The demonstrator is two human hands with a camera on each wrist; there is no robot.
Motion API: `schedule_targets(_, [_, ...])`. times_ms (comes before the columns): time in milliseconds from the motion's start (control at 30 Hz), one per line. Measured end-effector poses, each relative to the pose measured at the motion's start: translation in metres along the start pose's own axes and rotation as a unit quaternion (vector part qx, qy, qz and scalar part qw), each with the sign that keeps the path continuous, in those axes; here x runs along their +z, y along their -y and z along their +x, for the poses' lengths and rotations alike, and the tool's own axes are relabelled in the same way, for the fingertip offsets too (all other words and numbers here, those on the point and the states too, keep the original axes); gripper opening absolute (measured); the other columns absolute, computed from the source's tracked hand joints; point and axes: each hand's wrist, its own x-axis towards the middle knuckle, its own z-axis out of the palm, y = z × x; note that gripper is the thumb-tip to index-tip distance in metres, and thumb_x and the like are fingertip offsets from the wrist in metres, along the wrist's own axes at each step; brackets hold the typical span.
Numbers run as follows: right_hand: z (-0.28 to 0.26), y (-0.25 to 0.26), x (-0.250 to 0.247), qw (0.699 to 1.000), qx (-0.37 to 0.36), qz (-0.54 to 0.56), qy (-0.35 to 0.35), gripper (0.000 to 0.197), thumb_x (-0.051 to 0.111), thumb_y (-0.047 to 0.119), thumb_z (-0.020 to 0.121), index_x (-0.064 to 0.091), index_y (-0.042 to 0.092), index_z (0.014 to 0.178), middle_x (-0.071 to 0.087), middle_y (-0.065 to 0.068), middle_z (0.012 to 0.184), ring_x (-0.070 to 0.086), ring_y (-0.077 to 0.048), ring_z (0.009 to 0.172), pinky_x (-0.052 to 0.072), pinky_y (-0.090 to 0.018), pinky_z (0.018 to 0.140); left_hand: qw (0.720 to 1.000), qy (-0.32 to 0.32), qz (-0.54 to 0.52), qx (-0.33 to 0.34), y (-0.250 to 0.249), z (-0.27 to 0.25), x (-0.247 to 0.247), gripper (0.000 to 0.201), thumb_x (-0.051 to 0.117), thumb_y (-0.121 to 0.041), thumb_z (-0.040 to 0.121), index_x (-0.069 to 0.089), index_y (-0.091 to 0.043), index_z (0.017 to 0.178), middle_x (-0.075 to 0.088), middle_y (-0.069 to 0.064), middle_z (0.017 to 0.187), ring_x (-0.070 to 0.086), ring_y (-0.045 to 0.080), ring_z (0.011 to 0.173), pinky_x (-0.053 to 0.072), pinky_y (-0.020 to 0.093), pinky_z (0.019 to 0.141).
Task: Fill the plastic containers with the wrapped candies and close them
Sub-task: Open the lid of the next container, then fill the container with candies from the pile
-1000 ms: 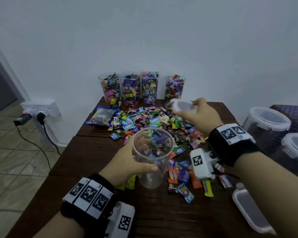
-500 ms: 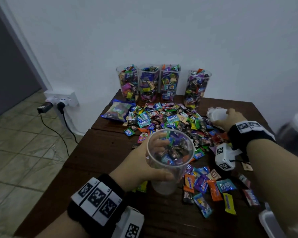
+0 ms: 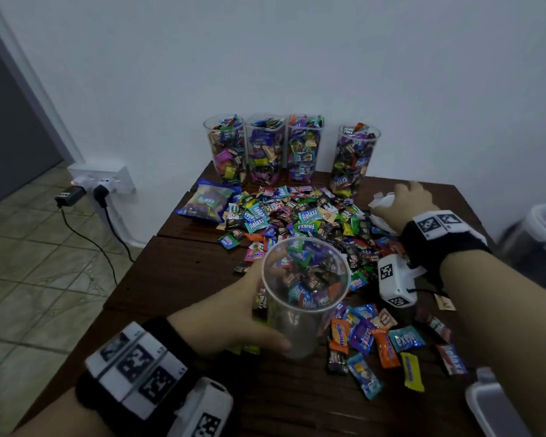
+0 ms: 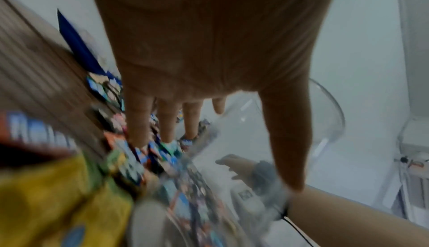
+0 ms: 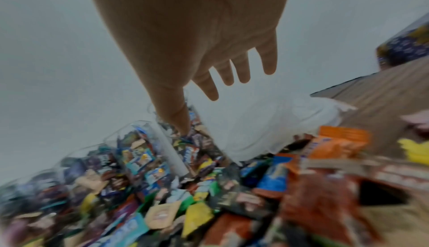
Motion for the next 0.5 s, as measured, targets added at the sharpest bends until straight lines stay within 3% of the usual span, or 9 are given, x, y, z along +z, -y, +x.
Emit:
schedule_targets(67, [0.0,0.01,-0.006,0.999,-0.036,0.009,0.018,0.055,0.057,0.038,0.087,0.047,0.003,0.128,0.041,-0.02,0.132,0.039,-0.038,0.123,0.038,-0.046,0.098,0.997,0.009,0.056,-0.043,0.001,-0.002,-0.023,0.098,0.083,-0.012,0.068,0.02,-0.053,0.131,0.04,-0.037,0.132,0.037,-0.013,0.125,0.034,0.011,0.101])
schedule_targets(133, [0.001,0.021,-0.009,0.997,-0.071,0.008,0.043,0.062,0.059,0.044,0.085,0.045,0.005,0.131,0.042,-0.019,0.134,0.04,-0.036,0.124,0.04,-0.046,0.099,0.99,-0.034,0.114,-0.078,-0.003,0.002,-0.05,0.094,0.082,-0.019,0.07,0.021,-0.046,0.136,0.038,-0.016,0.142,0.038,0.004,0.131,0.033,0.023,0.106])
schedule_targets(167, [0.002,0.027,-0.01,0.995,-0.083,0.009,0.056,0.064,0.059,0.046,0.084,0.044,0.007,0.133,0.042,-0.018,0.134,0.041,-0.035,0.124,0.04,-0.047,0.1,0.984,-0.067,0.143,-0.088,-0.009,0.007,-0.063,0.094,0.082,-0.03,0.068,0.021,-0.043,0.139,0.037,-0.011,0.143,0.037,0.007,0.13,0.032,0.026,0.106])
schedule_targets(267, [0.006,0.044,-0.006,0.988,-0.112,0.016,0.108,0.067,0.057,0.05,0.086,0.039,0.012,0.138,0.041,-0.015,0.139,0.042,-0.032,0.125,0.04,-0.041,0.1,0.974,-0.128,0.161,-0.091,-0.026,0.036,-0.089,0.109,0.073,-0.072,0.043,0.028,-0.04,0.137,0.037,-0.006,0.143,0.04,0.013,0.128,0.035,0.034,0.107])
schedule_targets(300, [0.007,0.05,-0.005,0.985,-0.117,0.02,0.128,0.067,0.057,0.049,0.087,0.038,0.012,0.14,0.04,-0.015,0.141,0.043,-0.032,0.125,0.039,-0.038,0.098,0.972,-0.137,0.167,-0.094,-0.029,0.05,-0.094,0.109,0.07,-0.074,0.045,0.029,-0.036,0.139,0.037,-0.003,0.146,0.041,0.016,0.128,0.036,0.037,0.107])
schedule_targets(400, [0.015,0.066,0.0,0.977,-0.129,0.036,0.165,0.067,0.057,0.046,0.089,0.035,0.009,0.142,0.041,-0.015,0.143,0.045,-0.03,0.125,0.039,-0.034,0.095,0.959,-0.136,0.212,-0.128,-0.03,0.098,-0.103,0.085,0.066,-0.054,0.078,0.023,-0.027,0.146,0.031,0.003,0.151,0.043,0.023,0.129,0.039,0.036,0.1])
schedule_targets(500, [0.027,0.08,0.008,0.972,-0.132,0.028,0.194,0.072,0.058,0.046,0.088,0.032,0.01,0.144,0.037,-0.014,0.146,0.044,-0.03,0.126,0.041,-0.037,0.099,0.945,-0.121,0.253,-0.169,-0.027,0.144,-0.106,0.079,0.059,-0.047,0.087,0.018,-0.021,0.149,0.026,0.007,0.154,0.037,0.024,0.135,0.036,0.032,0.099])
